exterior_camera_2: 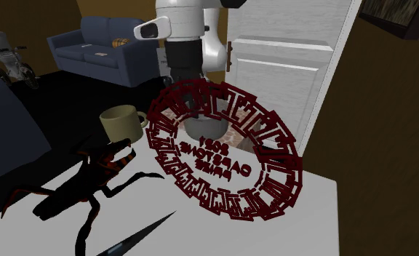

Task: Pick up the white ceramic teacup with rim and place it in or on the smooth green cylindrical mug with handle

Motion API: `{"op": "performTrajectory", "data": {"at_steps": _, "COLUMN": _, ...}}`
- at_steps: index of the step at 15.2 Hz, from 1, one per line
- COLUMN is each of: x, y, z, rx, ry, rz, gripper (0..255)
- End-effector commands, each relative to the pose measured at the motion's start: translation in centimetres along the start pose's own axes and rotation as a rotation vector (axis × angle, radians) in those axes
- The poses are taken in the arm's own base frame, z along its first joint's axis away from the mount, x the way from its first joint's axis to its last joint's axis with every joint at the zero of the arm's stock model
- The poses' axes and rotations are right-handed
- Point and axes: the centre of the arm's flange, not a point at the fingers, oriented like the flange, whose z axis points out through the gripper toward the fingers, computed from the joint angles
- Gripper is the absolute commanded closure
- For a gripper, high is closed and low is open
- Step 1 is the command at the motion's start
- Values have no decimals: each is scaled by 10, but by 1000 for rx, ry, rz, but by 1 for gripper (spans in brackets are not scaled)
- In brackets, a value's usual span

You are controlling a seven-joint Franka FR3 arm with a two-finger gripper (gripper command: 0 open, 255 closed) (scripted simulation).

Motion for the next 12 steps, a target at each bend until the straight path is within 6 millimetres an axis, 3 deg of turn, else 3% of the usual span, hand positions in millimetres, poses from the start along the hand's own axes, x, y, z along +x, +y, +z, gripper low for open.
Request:
{"op": "performTrajectory", "data": {"at_steps": 1, "x": 1, "y": 0, "z": -12, "rx": 0, "ry": 0, "rz": 0, "gripper": 255}}
{"op": "performTrajectory", "data": {"at_steps": 9, "x": 2, "y": -3, "z": -50, "rx": 0, "ry": 0, "rz": 0, "gripper": 255}}
{"op": "performTrajectory", "data": {"at_steps": 12, "x": 7, "y": 36, "z": -54, "rx": 0, "ry": 0, "rz": 0, "gripper": 255}}
